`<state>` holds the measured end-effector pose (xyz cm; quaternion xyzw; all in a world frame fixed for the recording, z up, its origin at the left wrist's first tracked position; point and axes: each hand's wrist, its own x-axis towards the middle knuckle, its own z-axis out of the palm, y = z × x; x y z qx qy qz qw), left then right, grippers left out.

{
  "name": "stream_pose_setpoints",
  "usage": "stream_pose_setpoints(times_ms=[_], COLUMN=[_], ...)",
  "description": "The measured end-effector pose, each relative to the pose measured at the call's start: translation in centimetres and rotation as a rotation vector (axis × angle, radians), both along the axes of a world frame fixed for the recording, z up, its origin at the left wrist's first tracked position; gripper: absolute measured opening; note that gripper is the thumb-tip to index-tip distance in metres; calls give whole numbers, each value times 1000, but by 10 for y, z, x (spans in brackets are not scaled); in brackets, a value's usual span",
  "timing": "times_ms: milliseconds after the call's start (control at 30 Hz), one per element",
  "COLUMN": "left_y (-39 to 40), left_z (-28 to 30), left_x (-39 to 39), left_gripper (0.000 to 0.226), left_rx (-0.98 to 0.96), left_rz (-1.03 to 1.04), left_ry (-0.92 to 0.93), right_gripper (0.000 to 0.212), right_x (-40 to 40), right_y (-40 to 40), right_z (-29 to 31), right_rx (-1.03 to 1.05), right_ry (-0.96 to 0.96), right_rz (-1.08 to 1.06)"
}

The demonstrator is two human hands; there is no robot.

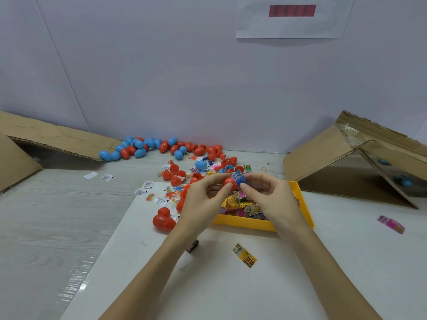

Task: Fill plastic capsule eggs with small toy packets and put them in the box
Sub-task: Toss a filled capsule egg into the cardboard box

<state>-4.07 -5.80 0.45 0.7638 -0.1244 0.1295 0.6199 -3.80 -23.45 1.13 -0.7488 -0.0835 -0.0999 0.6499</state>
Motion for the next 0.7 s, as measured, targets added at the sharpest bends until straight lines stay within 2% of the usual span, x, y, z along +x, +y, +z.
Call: stream_pose_setpoints(times_ms=[133, 300, 500, 600, 700], left_y=[-1, -1, -1, -2, -2], left_z=[1, 2, 3, 2, 2], left_x=[0, 0, -4, -4, -5], left_gripper=[26, 28, 24, 30, 50], left_rx=[-33, -39, -49, -50, 70], left_rz=[-14, -24, 20, 13, -54], left_ry=[37, 29, -55, -84, -157], right_gripper=[23, 23, 24, 24, 31], right_x=[-1, -2, -2, -4, -8], right_y=[0, 0, 1, 2, 4], right_z=[2, 4, 5, 6, 9], right_rx=[-97, -120, -137, -37, 166], right_ry=[-60, -62, -30, 20, 112], right_rz=[-15, -9, 1, 25, 71])
